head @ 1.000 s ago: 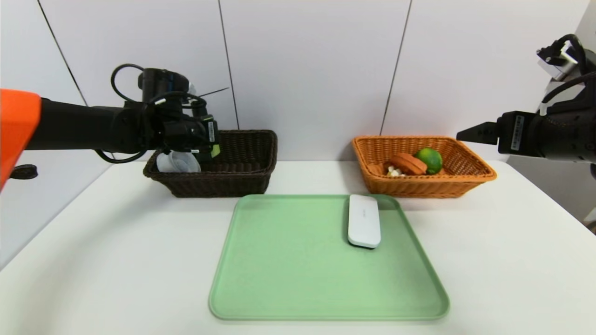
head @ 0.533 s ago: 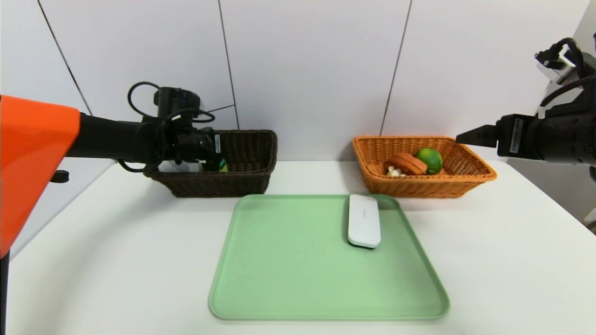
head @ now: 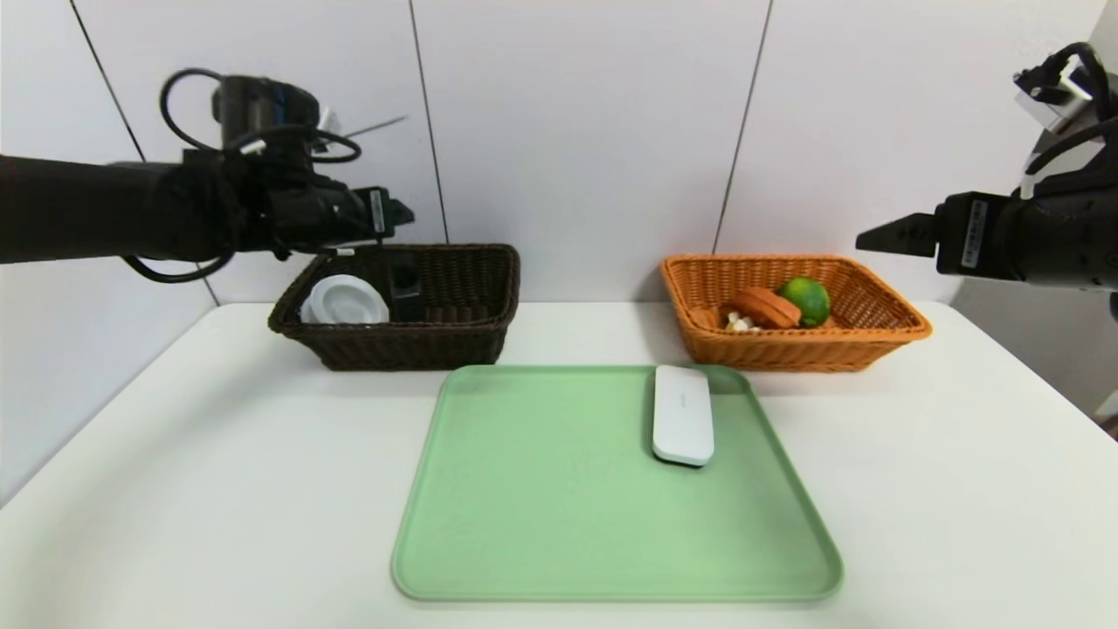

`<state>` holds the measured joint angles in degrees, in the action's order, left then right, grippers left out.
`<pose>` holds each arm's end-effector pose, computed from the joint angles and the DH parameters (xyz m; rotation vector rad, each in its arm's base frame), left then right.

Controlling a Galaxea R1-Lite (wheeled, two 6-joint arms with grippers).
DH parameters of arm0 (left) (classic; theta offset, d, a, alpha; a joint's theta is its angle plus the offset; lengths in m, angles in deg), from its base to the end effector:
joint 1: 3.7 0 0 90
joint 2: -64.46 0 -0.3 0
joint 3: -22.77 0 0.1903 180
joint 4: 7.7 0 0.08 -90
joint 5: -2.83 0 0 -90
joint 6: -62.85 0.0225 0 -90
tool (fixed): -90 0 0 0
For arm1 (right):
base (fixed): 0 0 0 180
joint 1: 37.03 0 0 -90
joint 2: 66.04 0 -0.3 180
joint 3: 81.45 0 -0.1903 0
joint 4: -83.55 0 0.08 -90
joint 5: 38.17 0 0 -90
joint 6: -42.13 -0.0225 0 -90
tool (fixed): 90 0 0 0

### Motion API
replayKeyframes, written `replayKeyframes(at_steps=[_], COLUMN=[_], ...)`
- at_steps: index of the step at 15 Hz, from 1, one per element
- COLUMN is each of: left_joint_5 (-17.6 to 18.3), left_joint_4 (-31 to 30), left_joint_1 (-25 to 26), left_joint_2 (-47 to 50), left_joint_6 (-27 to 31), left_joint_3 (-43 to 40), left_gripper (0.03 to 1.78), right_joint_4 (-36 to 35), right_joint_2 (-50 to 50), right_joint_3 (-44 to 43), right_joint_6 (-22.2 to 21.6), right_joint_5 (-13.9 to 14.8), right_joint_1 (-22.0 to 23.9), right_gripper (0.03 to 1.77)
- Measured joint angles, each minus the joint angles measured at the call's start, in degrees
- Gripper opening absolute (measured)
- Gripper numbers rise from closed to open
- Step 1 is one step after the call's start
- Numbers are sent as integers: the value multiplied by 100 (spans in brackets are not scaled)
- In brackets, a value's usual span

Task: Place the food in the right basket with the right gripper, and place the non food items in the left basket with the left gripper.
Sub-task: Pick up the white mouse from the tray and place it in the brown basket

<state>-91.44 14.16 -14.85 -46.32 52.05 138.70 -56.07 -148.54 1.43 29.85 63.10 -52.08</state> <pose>0.3870 -0.0746 0.2681 -0.1478 0.2994 -0.0916 0.2299 0.0573 0.3011 0.1084 0.4423 0.0177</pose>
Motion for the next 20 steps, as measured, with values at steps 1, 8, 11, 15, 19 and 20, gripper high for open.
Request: replayKeyframes(at_steps=[1, 8, 11, 15, 19, 20], left_joint_5=[0, -6, 2, 22, 30, 28], left_joint_4=[228, 2777, 3004, 3020, 3020, 3020], left_joint_1=[-4, 0, 33, 41, 44, 44], left_joint_2=[312, 2525, 3390, 4400, 4926, 4998], left_joint_6=[4, -41, -46, -52, -63, -60], left_joint_3=[71, 21, -886, -2198, -2801, -2923], left_gripper=[148, 161, 164, 167, 167, 167], right_joint_4=[22, 1264, 2562, 4181, 4190, 4073], right_joint_2=[-30, -764, -1517, -2695, -3636, -3779], right_joint_3=[-140, -1704, -2905, -3788, -3821, -3823], right_joint_6=[-2, -236, -852, -2153, -3233, -3285], right_joint_5=[9, 262, 266, 185, 77, 89], right_joint_1=[-69, -885, -1124, -1687, -2172, -2208], right_gripper=[171, 171, 171, 171, 171, 171])
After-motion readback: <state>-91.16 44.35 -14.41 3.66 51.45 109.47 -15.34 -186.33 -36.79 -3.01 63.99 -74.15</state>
